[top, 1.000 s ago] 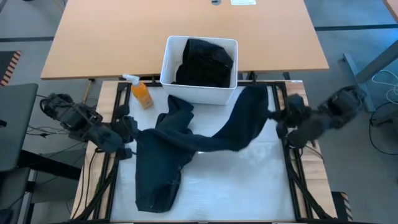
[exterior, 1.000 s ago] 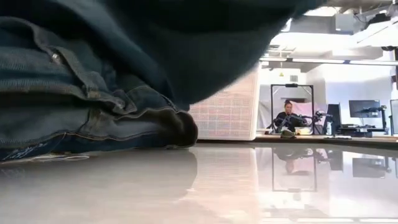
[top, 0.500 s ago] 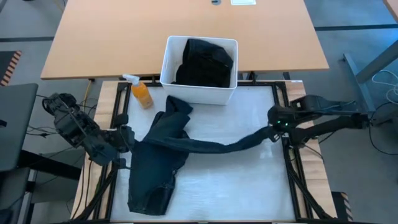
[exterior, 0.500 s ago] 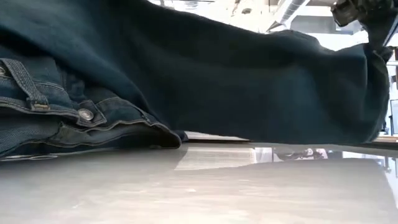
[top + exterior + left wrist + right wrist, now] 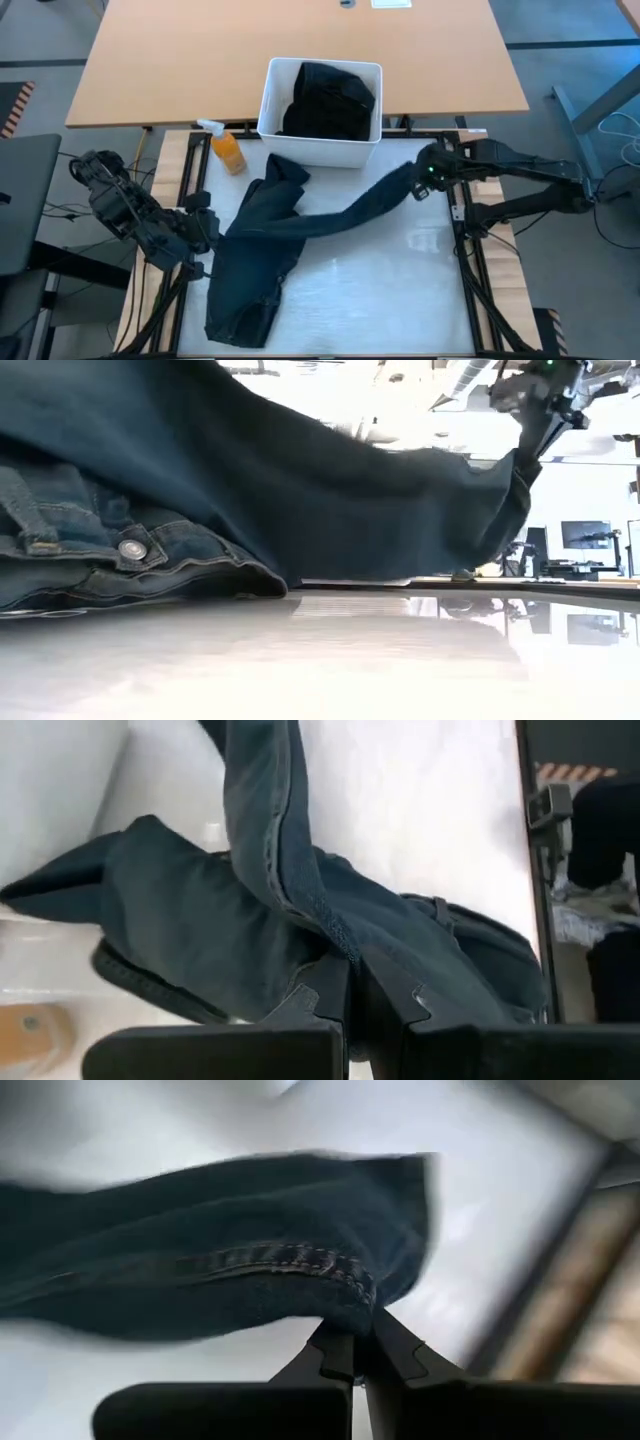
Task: Fold laundry
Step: Fold the blue long pants
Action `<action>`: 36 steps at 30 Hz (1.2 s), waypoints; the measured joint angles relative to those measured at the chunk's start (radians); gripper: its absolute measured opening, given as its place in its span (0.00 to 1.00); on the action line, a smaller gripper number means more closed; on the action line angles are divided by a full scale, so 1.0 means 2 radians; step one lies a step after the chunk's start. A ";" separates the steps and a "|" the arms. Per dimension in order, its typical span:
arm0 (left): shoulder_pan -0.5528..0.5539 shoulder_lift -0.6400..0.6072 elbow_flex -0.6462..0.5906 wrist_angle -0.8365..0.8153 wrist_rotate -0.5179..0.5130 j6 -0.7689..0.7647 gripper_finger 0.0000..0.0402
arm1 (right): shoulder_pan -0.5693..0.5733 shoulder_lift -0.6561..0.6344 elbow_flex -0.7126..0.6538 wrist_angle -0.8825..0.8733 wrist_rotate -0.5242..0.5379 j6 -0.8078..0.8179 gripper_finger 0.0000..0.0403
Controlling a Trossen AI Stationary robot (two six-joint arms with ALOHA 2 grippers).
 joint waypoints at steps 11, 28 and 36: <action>0.018 0.032 0.000 0.161 0.028 0.184 0.00 | 0.003 -0.065 0.094 0.030 -0.065 -0.017 0.06; 0.059 0.070 0.000 0.494 0.131 0.427 0.00 | 0.003 -0.111 0.141 0.036 0.002 -0.008 0.06; 0.110 0.118 0.001 0.393 0.245 0.365 0.00 | 0.003 -0.110 0.141 0.030 0.026 -0.008 0.07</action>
